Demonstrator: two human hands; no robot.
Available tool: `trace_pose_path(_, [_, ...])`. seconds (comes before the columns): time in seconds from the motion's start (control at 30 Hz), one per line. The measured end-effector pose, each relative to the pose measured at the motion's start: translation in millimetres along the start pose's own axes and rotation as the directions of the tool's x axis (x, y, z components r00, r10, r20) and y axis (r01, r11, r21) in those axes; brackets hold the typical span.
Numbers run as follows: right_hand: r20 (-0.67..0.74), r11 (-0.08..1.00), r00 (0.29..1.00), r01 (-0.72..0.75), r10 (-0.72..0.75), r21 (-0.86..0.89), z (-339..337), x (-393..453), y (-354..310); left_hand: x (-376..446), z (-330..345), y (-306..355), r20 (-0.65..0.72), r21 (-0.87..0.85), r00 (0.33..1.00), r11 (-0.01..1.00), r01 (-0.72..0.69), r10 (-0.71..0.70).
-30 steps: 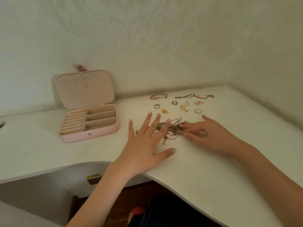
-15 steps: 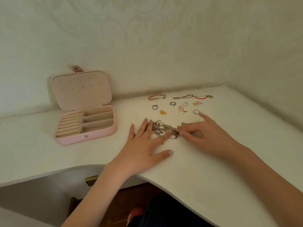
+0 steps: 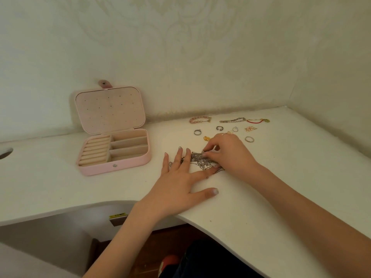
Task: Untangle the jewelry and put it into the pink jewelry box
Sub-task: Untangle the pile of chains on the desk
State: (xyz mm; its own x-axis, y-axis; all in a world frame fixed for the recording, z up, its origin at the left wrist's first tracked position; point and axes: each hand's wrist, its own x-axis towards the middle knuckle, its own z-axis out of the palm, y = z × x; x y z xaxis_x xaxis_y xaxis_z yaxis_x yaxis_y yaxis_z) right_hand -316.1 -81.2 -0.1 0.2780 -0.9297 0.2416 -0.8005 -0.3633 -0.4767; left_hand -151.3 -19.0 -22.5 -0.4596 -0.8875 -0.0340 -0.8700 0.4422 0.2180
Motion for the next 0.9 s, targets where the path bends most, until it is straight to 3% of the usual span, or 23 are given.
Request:
trace_pose_path(0.13, [-0.112,0.962,0.989,-0.067,0.100,0.263,-3,-1,8,-1,-2,0,-0.013,-0.050,1.000,0.999,0.018,-0.018])
trace_pose_path(0.3, [-0.074,0.966,0.987,-0.121,0.141,0.228,-9,0,21,-7,-7,-6,-0.060,-0.249,0.998,0.968,-0.016,0.001])
trace_pose_path(0.4, [-0.047,0.980,0.988,-0.141,0.149,0.143,-12,-2,19,-14,-13,-19,-0.249,-0.485,0.967,0.870,-0.083,-0.047])
trace_pose_path(0.47, [-0.058,0.988,0.993,-0.100,0.107,0.116,-11,-5,8,-17,-13,-33,-0.411,-0.486,0.896,0.872,-0.058,-0.169])
trace_pose_path(0.53, [-0.025,0.987,1.000,-0.002,0.006,0.161,-6,-9,-8,-19,-12,-43,-0.451,-0.489,0.851,0.872,0.018,-0.270])
trace_pose_path(0.63, [0.117,0.973,0.972,0.189,-0.205,0.133,10,-16,-26,-22,-8,-46,-0.368,-0.454,0.896,0.889,0.061,-0.250])
trace_pose_path(0.73, [0.241,0.944,0.918,0.329,-0.314,-0.023,21,-18,-28,-21,-5,-44,-0.395,-0.357,0.895,0.932,0.058,-0.206])
trace_pose_path(0.8, [0.222,0.951,0.934,0.301,-0.279,-0.069,17,-19,-27,-21,-7,-44,-0.443,-0.359,0.866,0.931,0.066,-0.232])
trace_pose_path(0.9, [0.055,0.969,0.968,0.245,-0.247,0.038,9,-29,-26,-22,-5,-43,-0.476,-0.363,0.843,0.929,0.071,-0.250])
